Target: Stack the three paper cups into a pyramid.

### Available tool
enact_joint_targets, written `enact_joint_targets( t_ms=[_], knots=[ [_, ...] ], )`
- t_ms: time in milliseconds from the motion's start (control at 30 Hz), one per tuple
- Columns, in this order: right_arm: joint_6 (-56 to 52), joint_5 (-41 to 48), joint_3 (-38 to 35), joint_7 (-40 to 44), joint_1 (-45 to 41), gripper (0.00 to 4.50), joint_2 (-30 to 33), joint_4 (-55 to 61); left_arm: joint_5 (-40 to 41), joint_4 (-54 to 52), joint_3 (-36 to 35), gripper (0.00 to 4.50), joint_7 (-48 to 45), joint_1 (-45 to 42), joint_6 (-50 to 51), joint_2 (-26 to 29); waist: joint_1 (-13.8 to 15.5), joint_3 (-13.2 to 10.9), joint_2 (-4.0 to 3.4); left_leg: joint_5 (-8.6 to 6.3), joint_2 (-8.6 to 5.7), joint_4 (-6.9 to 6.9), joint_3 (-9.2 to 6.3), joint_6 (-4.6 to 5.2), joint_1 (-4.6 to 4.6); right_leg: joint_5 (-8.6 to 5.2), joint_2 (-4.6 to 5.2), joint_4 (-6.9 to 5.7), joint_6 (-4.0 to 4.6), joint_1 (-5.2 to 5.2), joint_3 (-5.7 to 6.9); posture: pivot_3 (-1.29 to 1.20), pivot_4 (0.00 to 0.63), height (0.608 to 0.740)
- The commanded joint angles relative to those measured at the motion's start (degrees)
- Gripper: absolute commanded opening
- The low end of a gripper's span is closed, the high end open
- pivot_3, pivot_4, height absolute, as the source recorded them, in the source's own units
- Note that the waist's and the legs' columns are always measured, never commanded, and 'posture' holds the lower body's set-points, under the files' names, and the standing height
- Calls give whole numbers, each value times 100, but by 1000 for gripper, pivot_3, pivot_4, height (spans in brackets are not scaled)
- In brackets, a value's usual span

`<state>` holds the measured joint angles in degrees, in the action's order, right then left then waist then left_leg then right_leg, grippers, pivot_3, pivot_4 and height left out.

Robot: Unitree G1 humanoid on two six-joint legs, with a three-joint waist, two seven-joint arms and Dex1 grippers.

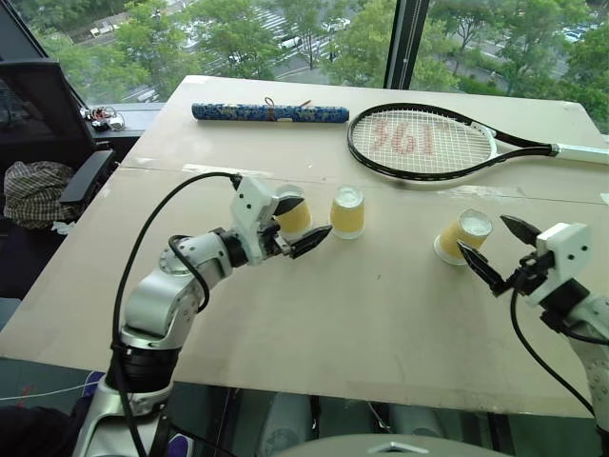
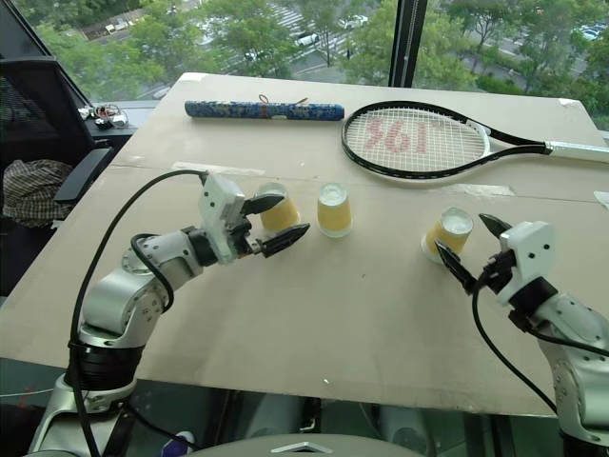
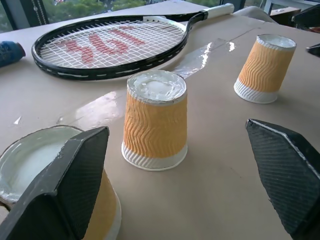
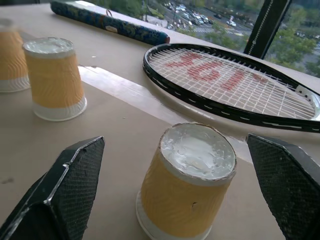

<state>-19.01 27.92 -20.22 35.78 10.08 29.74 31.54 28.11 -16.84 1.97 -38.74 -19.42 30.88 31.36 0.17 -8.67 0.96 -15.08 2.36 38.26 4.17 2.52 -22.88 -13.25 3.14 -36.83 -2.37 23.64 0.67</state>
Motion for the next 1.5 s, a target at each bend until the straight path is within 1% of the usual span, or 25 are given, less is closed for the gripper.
enact_joint_targets(
  t_ms=[33,133,233,333,500,633,767,967,1067,1100,1167,1267,1300,1400,1500],
  knots=[
    [401,611,-444,551,396,4479,81,590,-147,-98,176,4500,195,-205,95,-196,38,0,0,0,0,0,-1,0,0,0,0,0,0,-1,0,0,150,740],
    [447,999,-653,994,953,4479,198,858,-283,-94,318,4500,541,-407,247,-542,70,-1,2,0,0,1,-2,0,1,0,-1,0,0,-2,0,0,150,740],
    [389,1185,-753,935,1093,4479,263,955,-520,-14,511,4500,838,-482,301,-868,46,-2,5,0,-1,7,-4,0,2,0,-1,0,0,-9,0,0,150,740],
    [328,1316,-786,919,1147,4479,325,1019,-707,404,504,4500,963,-406,140,-1057,40,-1,4,0,-2,7,1,0,10,0,-2,-1,0,-9,-8,0,150,740],
    [372,1589,-828,1175,1586,4479,405,1261,-1038,780,650,4500,1246,-722,121,-1462,91,-4,8,0,-1,5,-12,0,1,0,-6,-2,0,-8,3,0,150,740],
    [442,1680,-874,1334,1933,4479,425,1393,-1139,878,721,4500,1289,-845,138,-1663,81,-6,12,0,-4,7,-11,0,-4,0,-2,4,-1,-9,1,0,150,740],
    [516,1583,-862,1336,2010,4479,406,1358,-1284,1106,811,4500,1296,-986,44,-1817,58,-6,12,0,-5,8,-7,0,2,0,-2,2,0,-9,-4,0,150,740],
    [455,1554,-797,1102,1929,4479,424,1449,-1664,1682,879,4500,1517,-1300,-181,-2110,69,-7,14,0,-6,9,-9,1,1,0,-2,0,1,-9,-2,0,150,740],
    [436,1542,-776,1001,1930,4479,421,1505,-1756,1939,938,4500,1450,-1390,-350,-2257,70,-7,15,0,-7,8,-10,0,-2,0,-2,2,-1,-9,-2,0,150,740],
    [438,1535,-769,976,1946,4499,413,1523,-1789,2016,958,4255,1422,-1406,-397,-2281,70,-7,15,0,-7,8,-10,0,-2,0,-2,2,-1,-8,-1,0,150,740],
    [436,1530,-769,922,1981,4500,402,1555,-1870,2100,1050,3599,1287,-1421,-466,-2246,69,-8,15,0,-7,7,-11,1,-3,0,-3,3,-1,-8,0,0,150,740],
    [487,1501,-791,865,2077,4500,346,1578,-1832,2037,1126,2289,914,-1362,-601,-2146,67,-7,15,0,-6,8,-11,1,-1,0,-3,2,0,-8,0,0,150,740],
    [522,1471,-787,851,2125,4500,310,1580,-1789,2012,1129,2137,741,-1332,-684,-2107,67,-7,15,0,-6,7,-11,0,-1,0,-3,2,0,-8,0,0,150,740],
    [601,1379,-756,808,2226,4500,224,1581,-1621,1971,1121,2137,227,-1335,-805,-2023,68,-8,15,0,-5,8,-10,1,-2,-1,-2,2,1,-8,-1,0,150,740],
    [714,1175,-693,721,2317,4500,45,1534,-1540,2150,1210,2137,-345,-1488,-946,-1957,68,-7,14,0,-5,8,-10,1,-2,-2,-2,2,3,-8,0,0,150,740]
  ],
)
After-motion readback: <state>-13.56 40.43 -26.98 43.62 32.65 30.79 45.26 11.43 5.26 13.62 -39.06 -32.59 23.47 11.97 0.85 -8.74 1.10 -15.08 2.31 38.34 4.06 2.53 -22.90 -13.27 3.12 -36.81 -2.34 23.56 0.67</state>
